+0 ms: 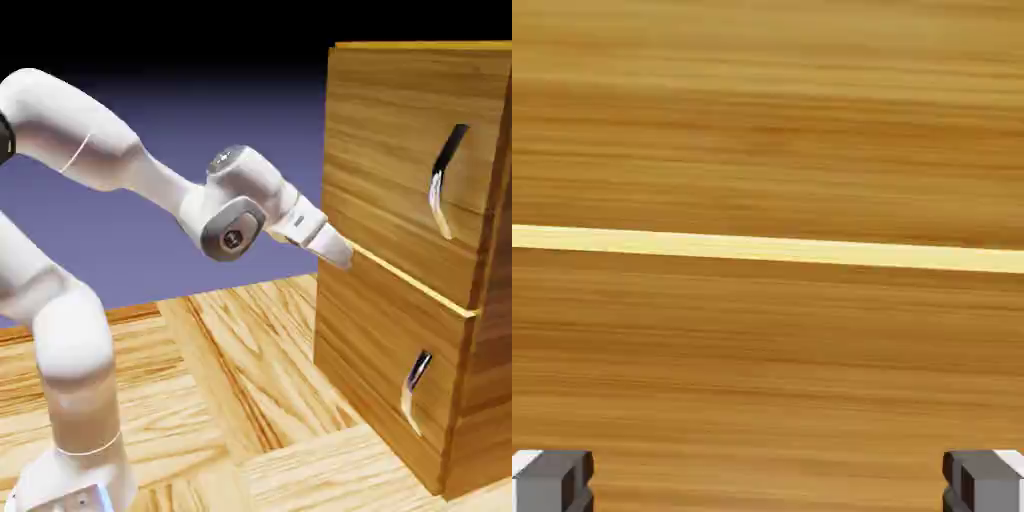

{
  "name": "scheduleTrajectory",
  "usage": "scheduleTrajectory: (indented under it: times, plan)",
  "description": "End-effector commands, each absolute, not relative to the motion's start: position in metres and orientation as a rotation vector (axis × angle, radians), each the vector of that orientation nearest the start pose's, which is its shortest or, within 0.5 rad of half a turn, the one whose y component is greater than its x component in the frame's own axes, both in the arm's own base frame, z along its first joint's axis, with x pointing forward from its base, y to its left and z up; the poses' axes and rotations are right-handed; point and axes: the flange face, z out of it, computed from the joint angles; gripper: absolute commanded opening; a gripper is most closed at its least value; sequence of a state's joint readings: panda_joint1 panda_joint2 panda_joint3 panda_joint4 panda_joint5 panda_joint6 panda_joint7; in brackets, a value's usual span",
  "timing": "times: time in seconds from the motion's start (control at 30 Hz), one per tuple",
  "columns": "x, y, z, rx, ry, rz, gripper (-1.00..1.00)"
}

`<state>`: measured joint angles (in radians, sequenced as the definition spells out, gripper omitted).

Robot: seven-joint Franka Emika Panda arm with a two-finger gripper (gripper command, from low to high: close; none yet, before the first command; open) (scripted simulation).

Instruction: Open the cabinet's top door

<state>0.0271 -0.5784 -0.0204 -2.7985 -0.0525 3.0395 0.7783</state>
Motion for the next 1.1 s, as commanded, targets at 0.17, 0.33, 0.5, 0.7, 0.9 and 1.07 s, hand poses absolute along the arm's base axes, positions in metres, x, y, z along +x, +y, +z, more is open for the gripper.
scheduleTrajectory:
  times: [0.17, 0.33, 0.5, 0.7, 0.9, 1.07]
  plan:
    - [0.391, 0.012, 0.511, -2.395, 0.872, -1.194, 0.00]
    - [0.387, 0.014, 0.543, -2.325, 0.826, -1.292, 0.00]
    - [0.381, 0.011, 0.571, -2.251, 0.783, -1.380, 0.00]
    - [0.372, 0.002, 0.599, -2.159, 0.740, -1.473, 0.00]
    - [0.363, -0.013, 0.618, -2.069, 0.704, -1.551, 0.00]
    - [0.356, -0.030, 0.627, -1.998, 0.681, -1.605, 0.00]
